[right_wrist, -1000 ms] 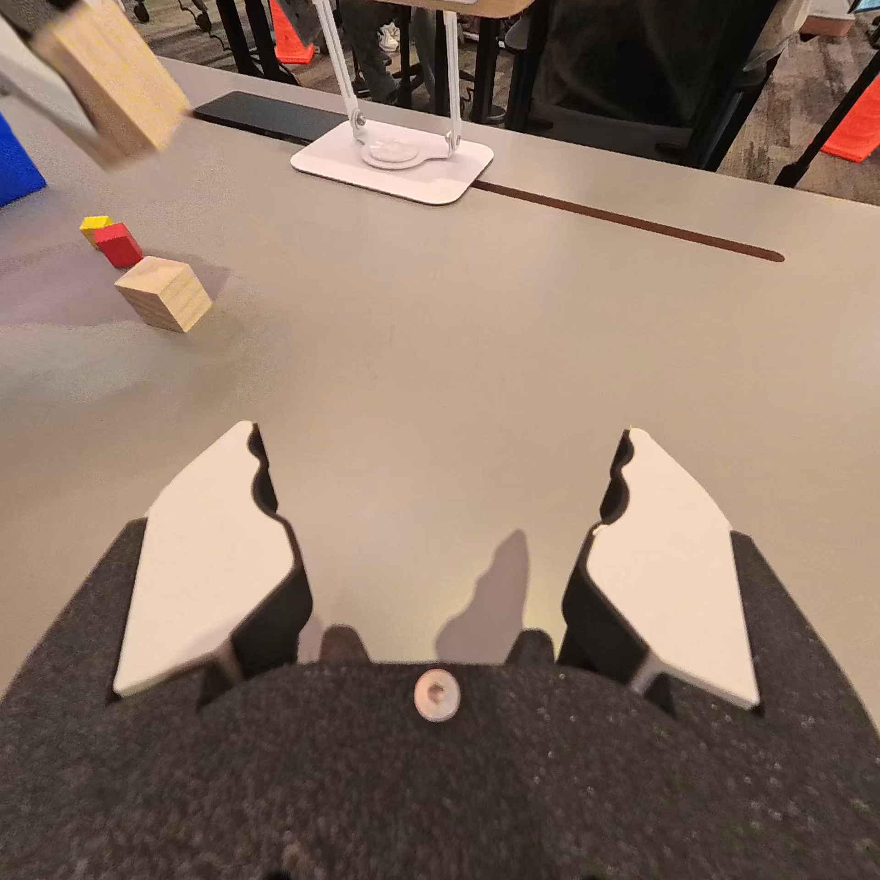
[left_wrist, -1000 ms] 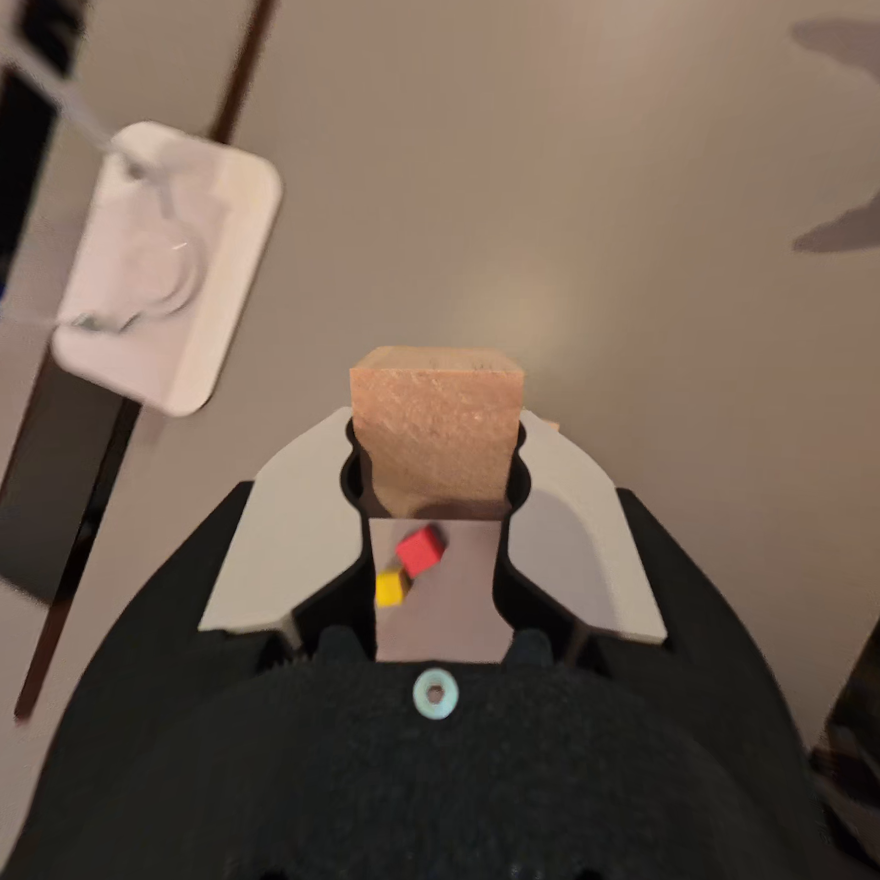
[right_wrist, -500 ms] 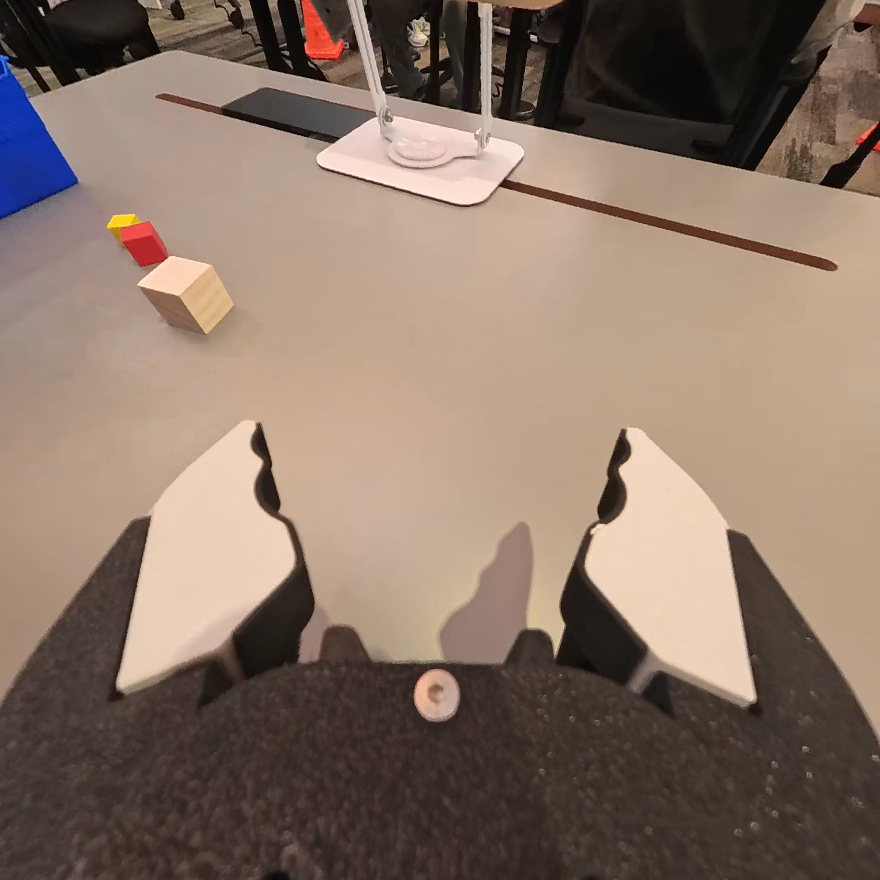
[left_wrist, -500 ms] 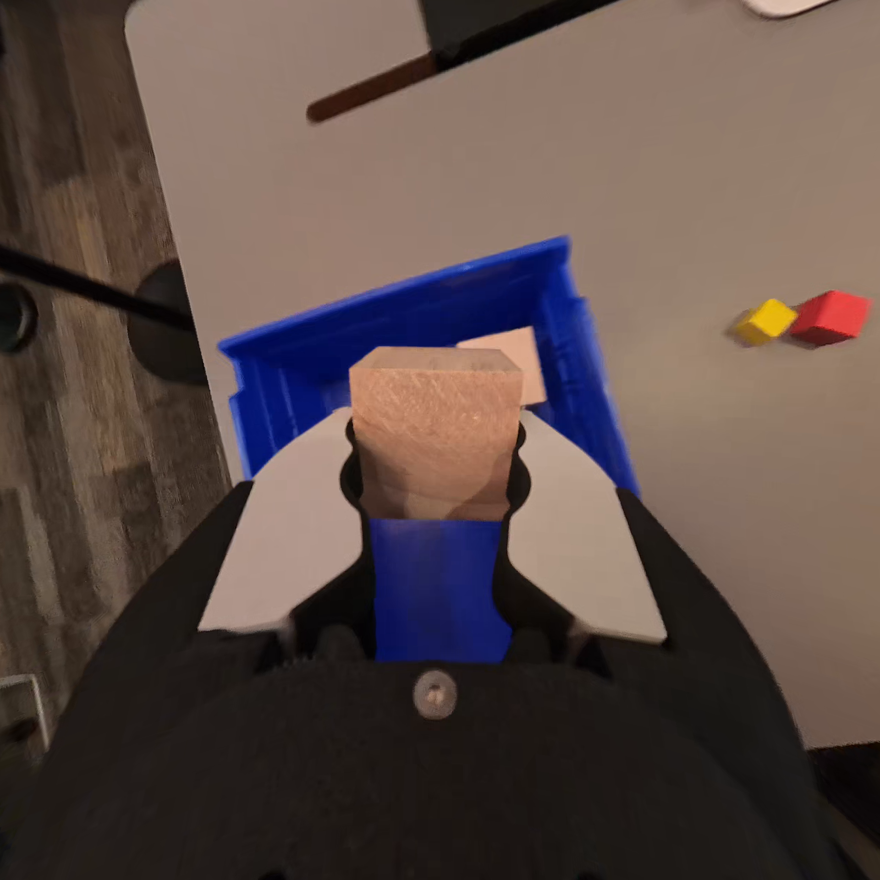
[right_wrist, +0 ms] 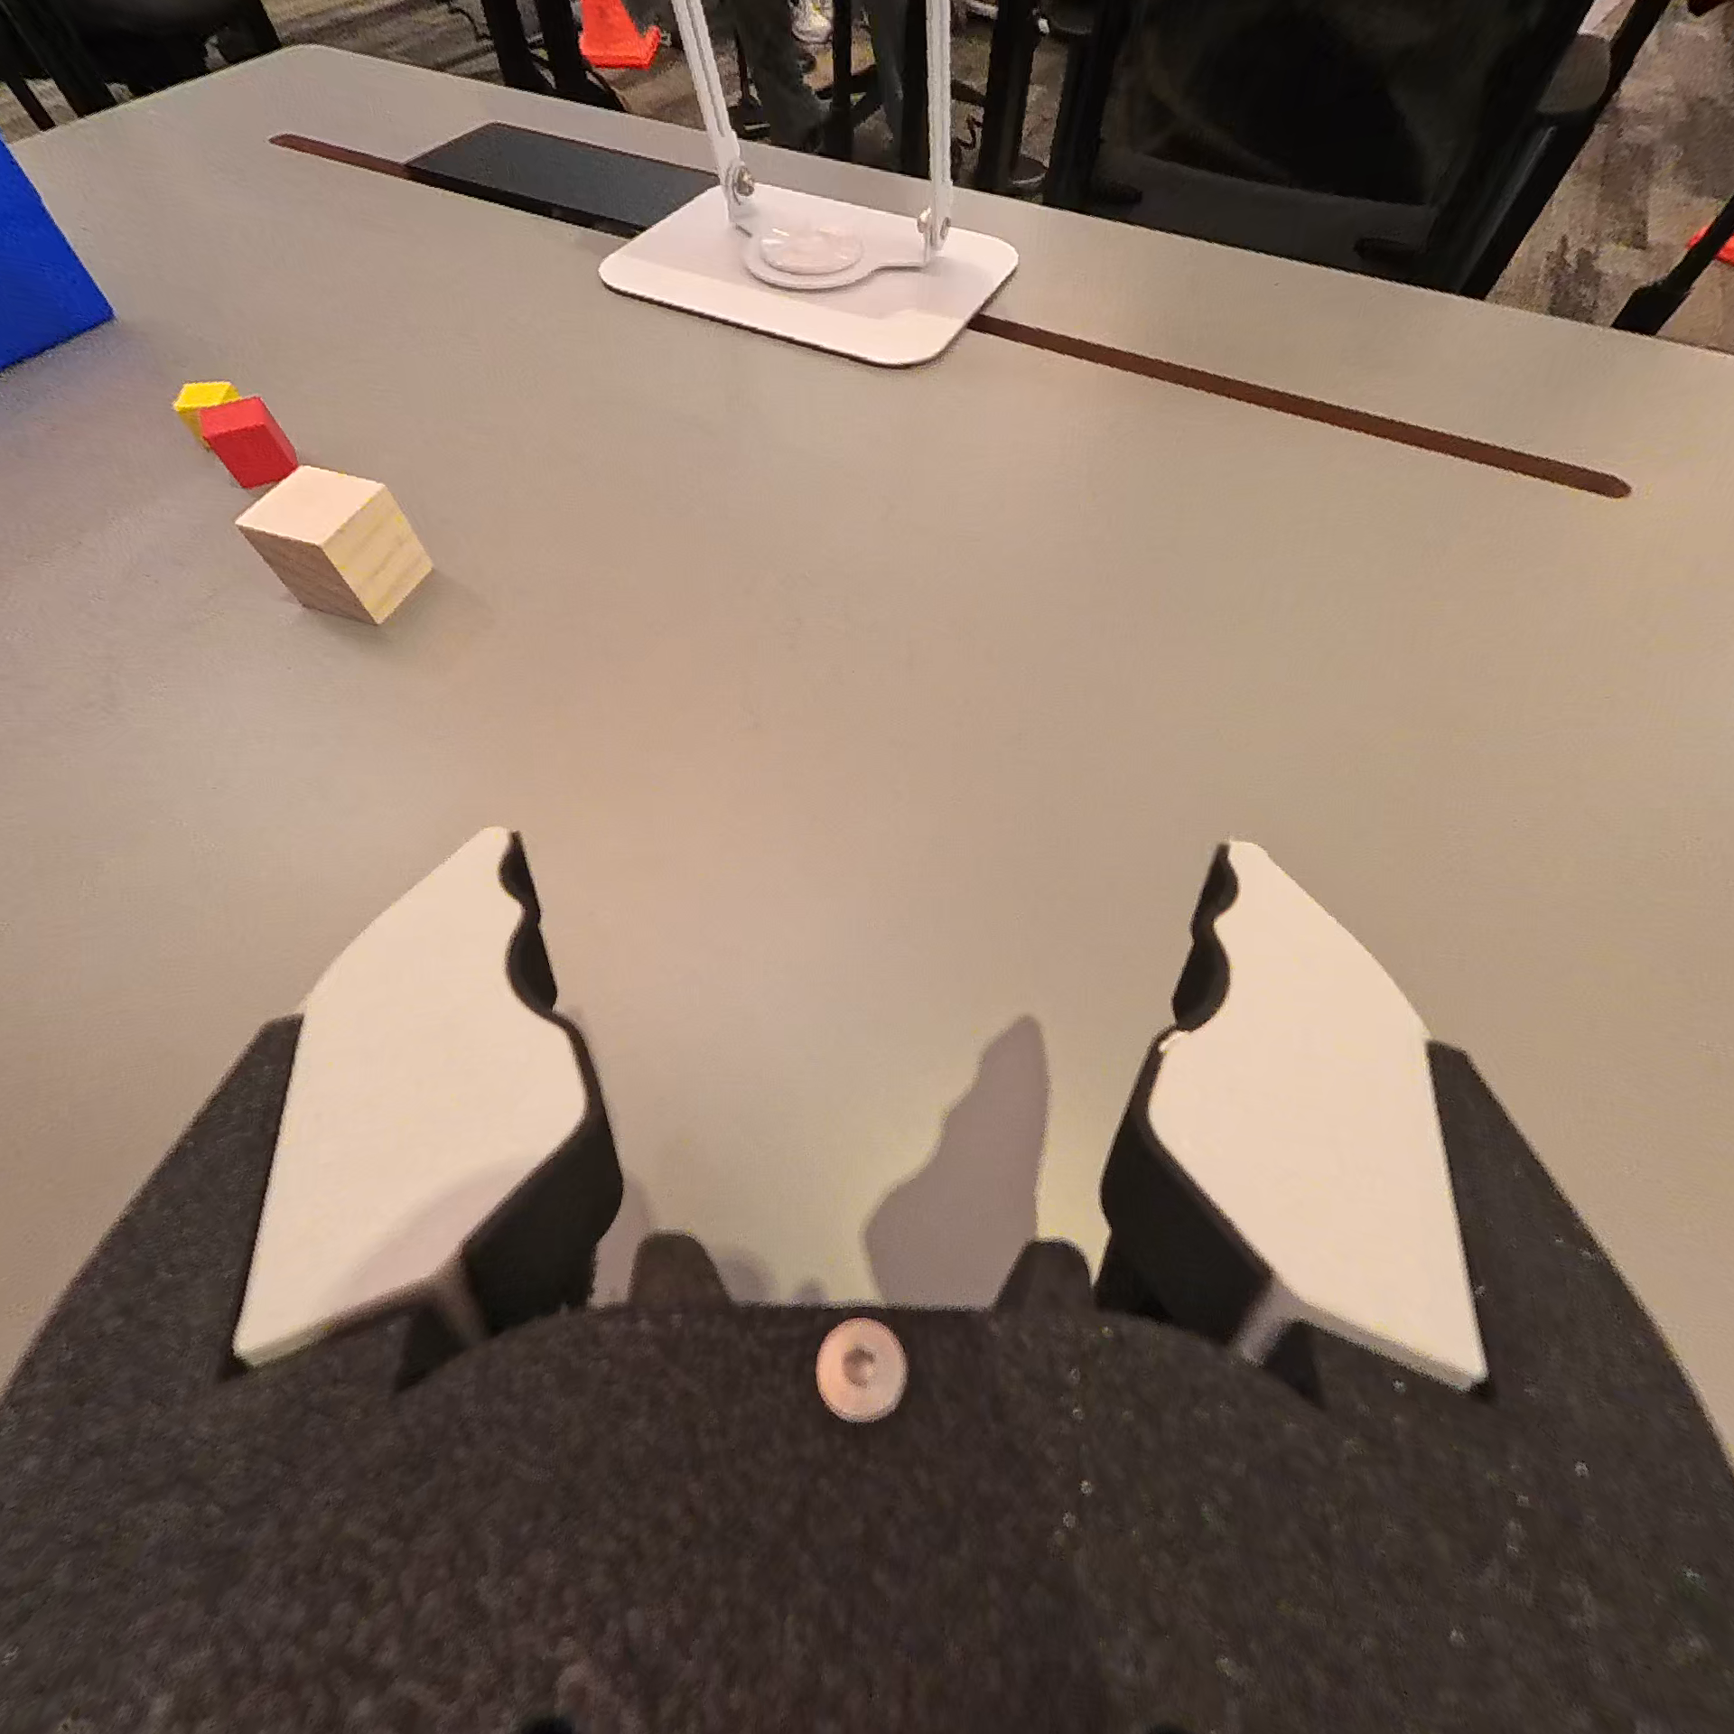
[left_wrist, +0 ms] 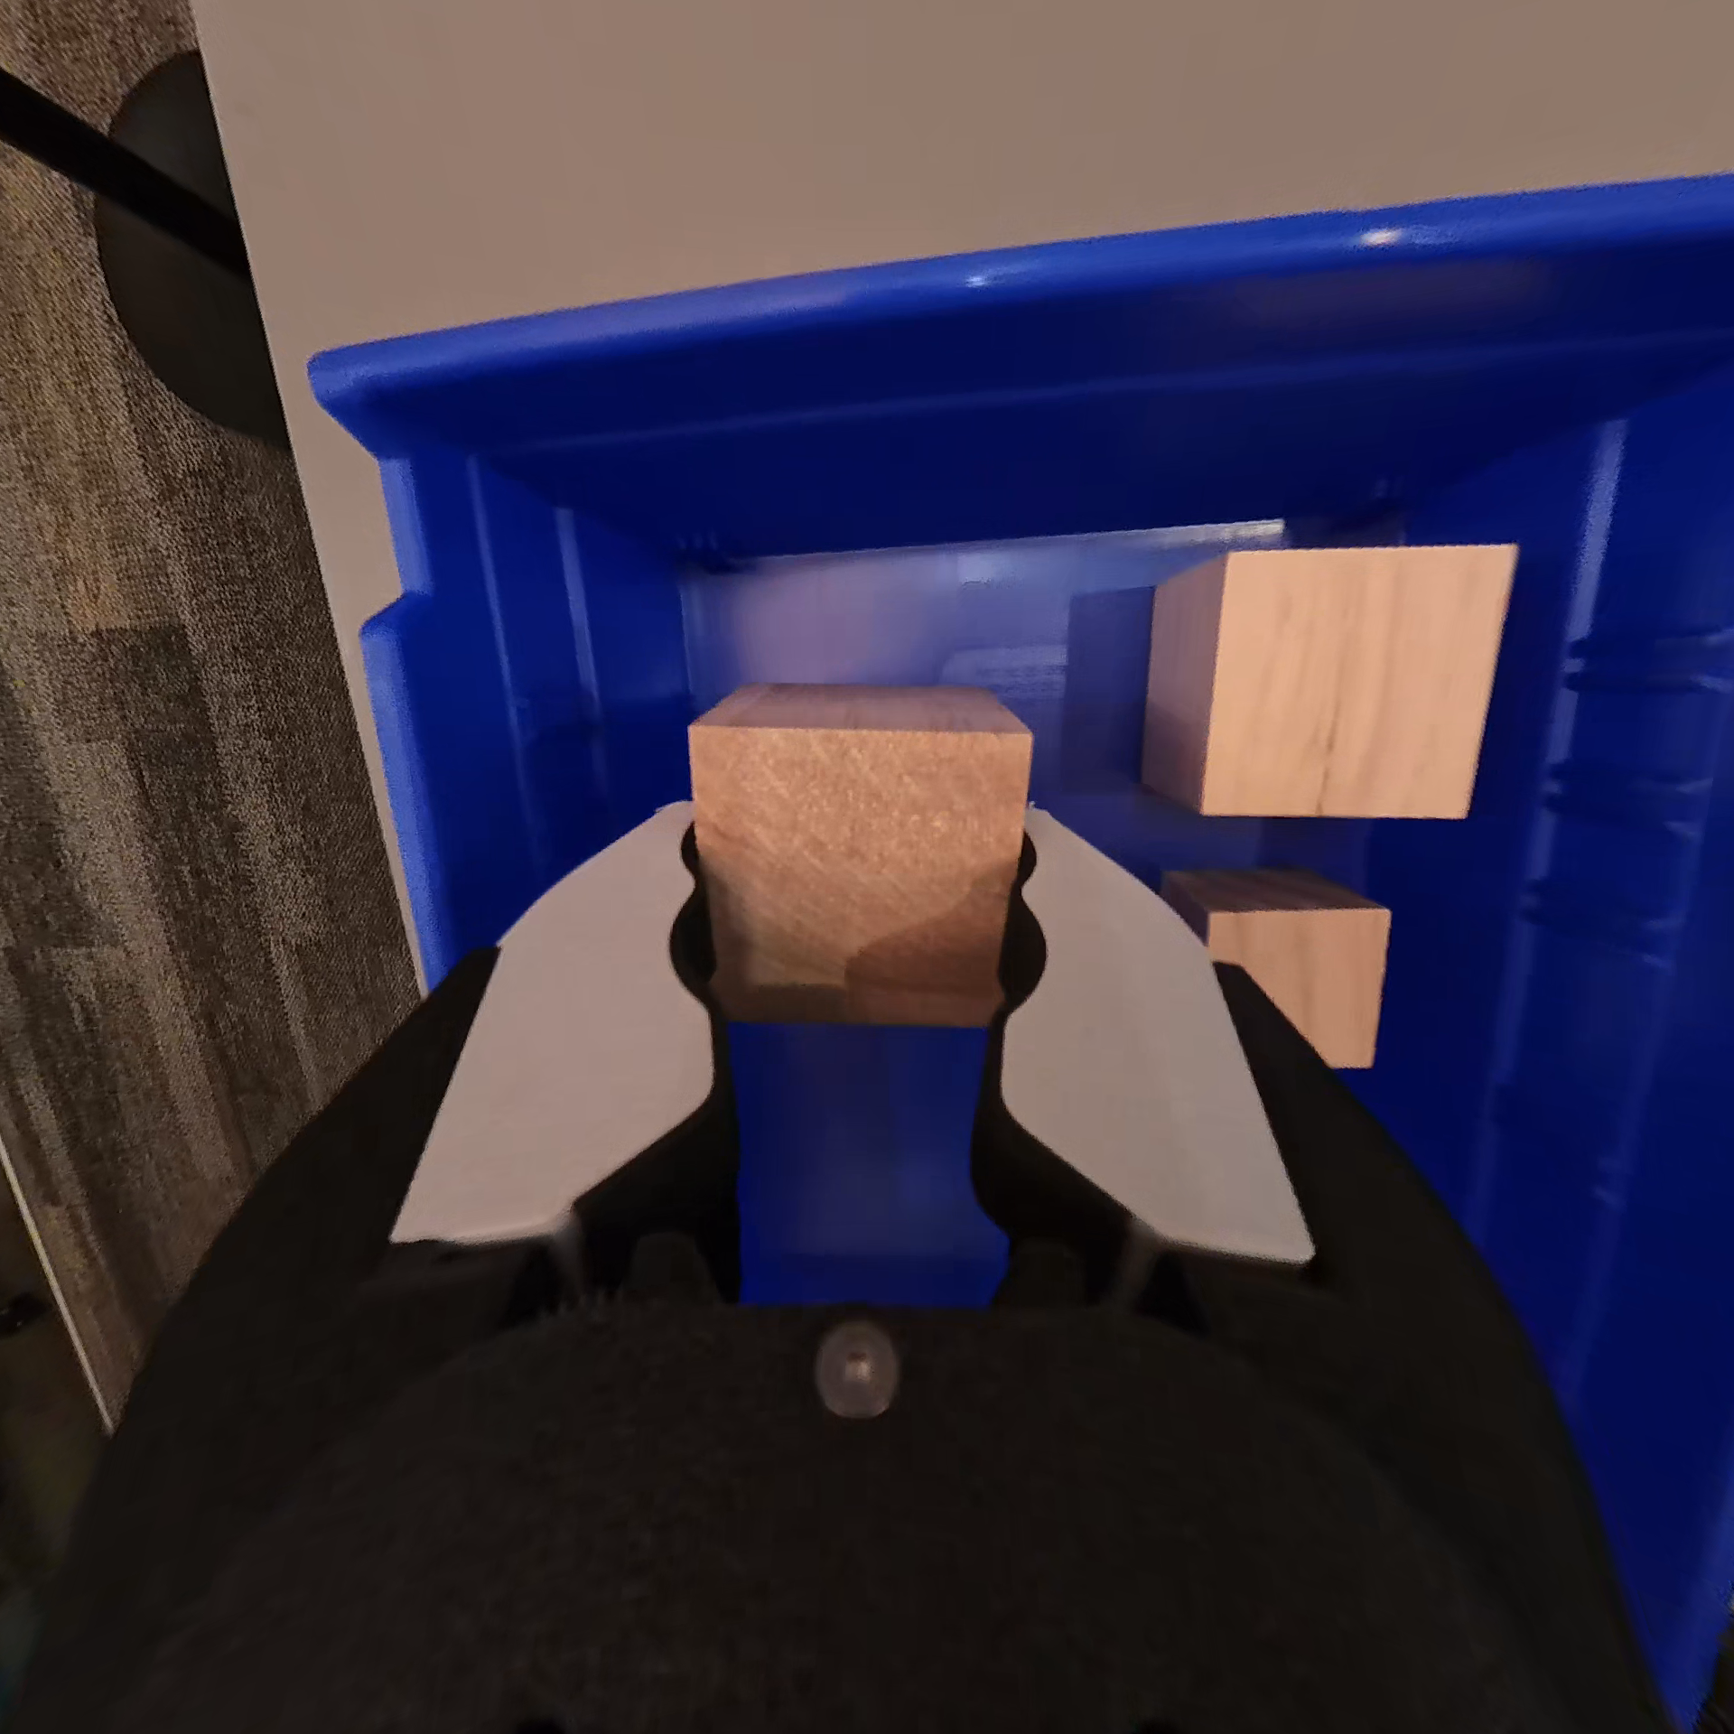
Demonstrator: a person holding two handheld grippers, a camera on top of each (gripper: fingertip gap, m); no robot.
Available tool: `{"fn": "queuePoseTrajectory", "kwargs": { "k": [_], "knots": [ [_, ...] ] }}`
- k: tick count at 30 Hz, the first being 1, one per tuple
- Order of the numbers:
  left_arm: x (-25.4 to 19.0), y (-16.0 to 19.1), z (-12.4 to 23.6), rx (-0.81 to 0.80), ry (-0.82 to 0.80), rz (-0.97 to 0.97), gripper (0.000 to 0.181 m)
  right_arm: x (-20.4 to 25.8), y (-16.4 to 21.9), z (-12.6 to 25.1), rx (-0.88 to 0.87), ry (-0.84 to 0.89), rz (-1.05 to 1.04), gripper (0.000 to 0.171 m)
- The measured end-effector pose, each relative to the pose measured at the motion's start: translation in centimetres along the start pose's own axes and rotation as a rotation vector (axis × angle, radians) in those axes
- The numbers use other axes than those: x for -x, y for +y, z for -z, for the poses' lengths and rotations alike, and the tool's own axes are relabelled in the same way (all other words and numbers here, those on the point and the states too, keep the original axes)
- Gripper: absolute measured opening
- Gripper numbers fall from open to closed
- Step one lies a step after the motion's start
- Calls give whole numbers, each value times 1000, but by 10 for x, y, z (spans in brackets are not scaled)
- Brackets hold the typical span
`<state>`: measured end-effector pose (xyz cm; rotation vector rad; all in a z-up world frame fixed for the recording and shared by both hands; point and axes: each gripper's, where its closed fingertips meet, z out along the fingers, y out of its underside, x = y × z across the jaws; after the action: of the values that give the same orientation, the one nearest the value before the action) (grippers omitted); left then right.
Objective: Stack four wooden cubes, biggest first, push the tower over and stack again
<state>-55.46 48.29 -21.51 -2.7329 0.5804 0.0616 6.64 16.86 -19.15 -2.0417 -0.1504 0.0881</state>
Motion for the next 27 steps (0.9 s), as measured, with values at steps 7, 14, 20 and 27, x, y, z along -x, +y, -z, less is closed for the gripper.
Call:
{"fn": "queuePoseTrajectory", "kwargs": {
  "k": [7,14,20,27],
  "knots": [
    [2,8,-18,50,25,24,59,-6,2,5,2,10,-8,129],
    [3,14,-31,80,36,42,59,-4,3,3,12,4,-6,128],
    [4,12,-35,51,34,30,63,-3,2,5,11,9,-4,129],
    [-14,-24,23,-143,65,-58,78,2,-2,7,3,3,11,129]
  ]
}}
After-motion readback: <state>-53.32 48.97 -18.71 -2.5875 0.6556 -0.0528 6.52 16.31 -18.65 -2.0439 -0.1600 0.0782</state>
